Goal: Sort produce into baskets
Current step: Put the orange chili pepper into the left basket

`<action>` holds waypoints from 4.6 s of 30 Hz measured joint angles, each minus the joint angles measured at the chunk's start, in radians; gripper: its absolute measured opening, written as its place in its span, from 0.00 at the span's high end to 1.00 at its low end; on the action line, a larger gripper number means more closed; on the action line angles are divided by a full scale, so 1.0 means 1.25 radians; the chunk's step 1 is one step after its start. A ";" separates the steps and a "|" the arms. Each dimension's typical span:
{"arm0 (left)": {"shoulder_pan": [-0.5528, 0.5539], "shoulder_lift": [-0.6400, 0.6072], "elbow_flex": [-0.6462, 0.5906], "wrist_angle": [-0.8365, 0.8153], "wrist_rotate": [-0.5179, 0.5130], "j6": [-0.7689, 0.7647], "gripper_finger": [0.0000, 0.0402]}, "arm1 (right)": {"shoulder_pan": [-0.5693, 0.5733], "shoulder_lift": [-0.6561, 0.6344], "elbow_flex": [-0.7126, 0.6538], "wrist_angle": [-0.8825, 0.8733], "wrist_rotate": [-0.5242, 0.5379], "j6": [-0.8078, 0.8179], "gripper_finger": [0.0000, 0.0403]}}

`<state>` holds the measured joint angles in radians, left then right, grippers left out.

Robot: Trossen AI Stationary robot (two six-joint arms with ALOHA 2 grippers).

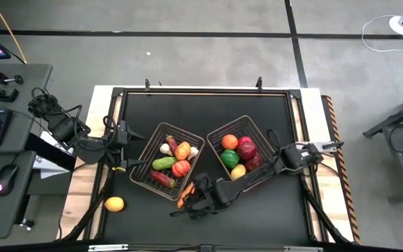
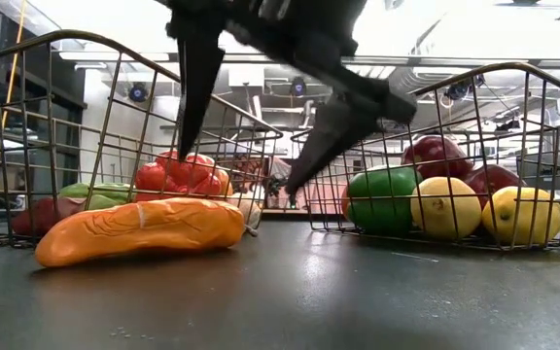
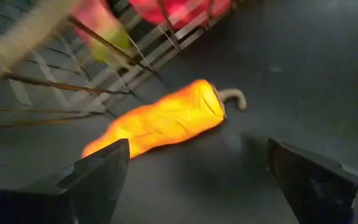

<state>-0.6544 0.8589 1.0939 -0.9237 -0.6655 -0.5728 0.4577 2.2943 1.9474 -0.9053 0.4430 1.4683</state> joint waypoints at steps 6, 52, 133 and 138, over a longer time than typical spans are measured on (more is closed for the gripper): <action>0.000 0.000 0.000 0.001 0.000 -0.008 0.01 | -0.013 0.022 0.000 0.021 -0.007 0.013 0.07; 0.000 0.000 0.000 0.000 0.003 -0.021 0.01 | 0.046 0.056 0.153 -0.031 0.007 0.295 0.07; 0.000 -0.007 0.000 0.000 0.005 -0.002 0.01 | -0.001 0.140 0.275 -0.254 -0.231 0.086 0.89; 0.000 -0.007 0.000 0.001 0.001 -0.001 0.01 | -0.008 0.166 0.277 -0.225 -0.212 0.197 0.89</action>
<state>-0.6544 0.8505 1.0939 -0.9230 -0.6643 -0.5740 0.4473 2.5013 2.2932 -1.1862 0.1784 1.7142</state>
